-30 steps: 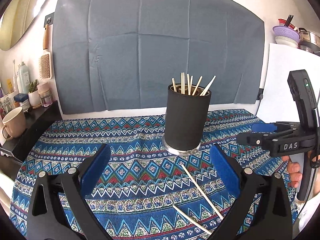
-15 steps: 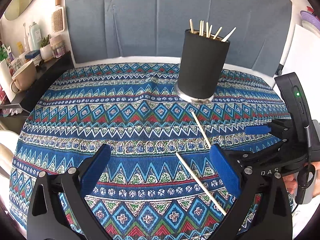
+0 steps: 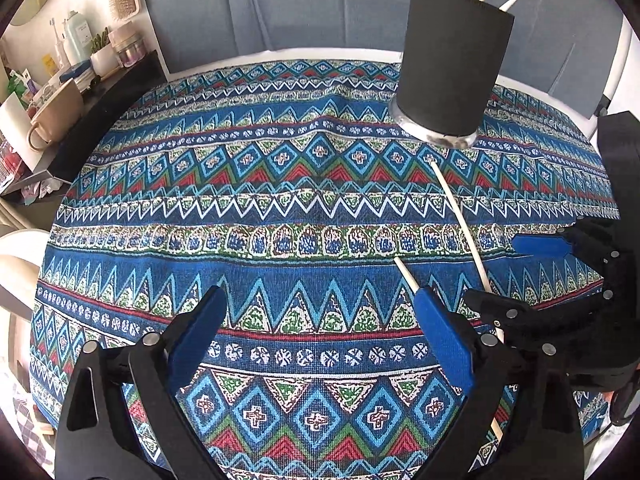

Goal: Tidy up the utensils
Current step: 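Lower both grippers to the last sticks on the cloth and each grasp one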

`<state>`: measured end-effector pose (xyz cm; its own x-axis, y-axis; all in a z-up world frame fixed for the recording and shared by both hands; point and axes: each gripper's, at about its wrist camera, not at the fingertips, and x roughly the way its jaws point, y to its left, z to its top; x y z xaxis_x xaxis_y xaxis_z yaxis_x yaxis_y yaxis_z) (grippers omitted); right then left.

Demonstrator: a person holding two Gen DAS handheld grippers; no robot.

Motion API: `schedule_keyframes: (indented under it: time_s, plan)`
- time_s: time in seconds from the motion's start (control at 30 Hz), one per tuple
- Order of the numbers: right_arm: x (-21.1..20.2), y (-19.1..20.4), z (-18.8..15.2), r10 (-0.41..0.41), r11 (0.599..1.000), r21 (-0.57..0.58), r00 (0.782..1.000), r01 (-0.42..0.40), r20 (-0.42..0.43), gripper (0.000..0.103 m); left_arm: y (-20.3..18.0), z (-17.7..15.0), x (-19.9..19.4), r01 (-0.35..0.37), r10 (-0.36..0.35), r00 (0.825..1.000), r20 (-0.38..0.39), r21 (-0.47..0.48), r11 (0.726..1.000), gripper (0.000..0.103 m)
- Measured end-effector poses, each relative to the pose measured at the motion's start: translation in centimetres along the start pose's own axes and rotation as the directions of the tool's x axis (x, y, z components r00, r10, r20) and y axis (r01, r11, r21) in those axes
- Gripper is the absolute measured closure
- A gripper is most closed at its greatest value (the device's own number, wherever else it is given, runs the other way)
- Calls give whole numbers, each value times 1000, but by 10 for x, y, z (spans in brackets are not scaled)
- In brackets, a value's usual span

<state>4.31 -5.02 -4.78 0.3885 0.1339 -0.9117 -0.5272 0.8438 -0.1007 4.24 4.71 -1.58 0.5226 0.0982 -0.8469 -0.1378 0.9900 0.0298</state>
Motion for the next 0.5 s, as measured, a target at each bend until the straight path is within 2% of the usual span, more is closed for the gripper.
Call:
schedule_keyframes:
  time_s: [0.1,0.17,0.2,0.37,0.5]
  plan:
    - [-3,3,-4,11,999,-40,1000,-10,24,48,-4,2,10,15,-15,999,-52,-12,1000,15]
    - [-5,-1,-7,15,999,-36,999,-14,29,59,-6,3,14,19,-20,997,-72,-20,1000,15]
    - [-6,-2,-8,15,999,-39,999,-14,31,61,-7,4,17,31,-33,995,-91,-24,999,15]
    - [-11,-9,-15,19,998,-58,999,-17,48,84,-11,8,22,64,-72,987,-142,-63,996,15]
    - [-15,-11,-19,17,997,-71,998,-12,67,92,-27,8,25,75,-83,981,-173,-54,996,15]
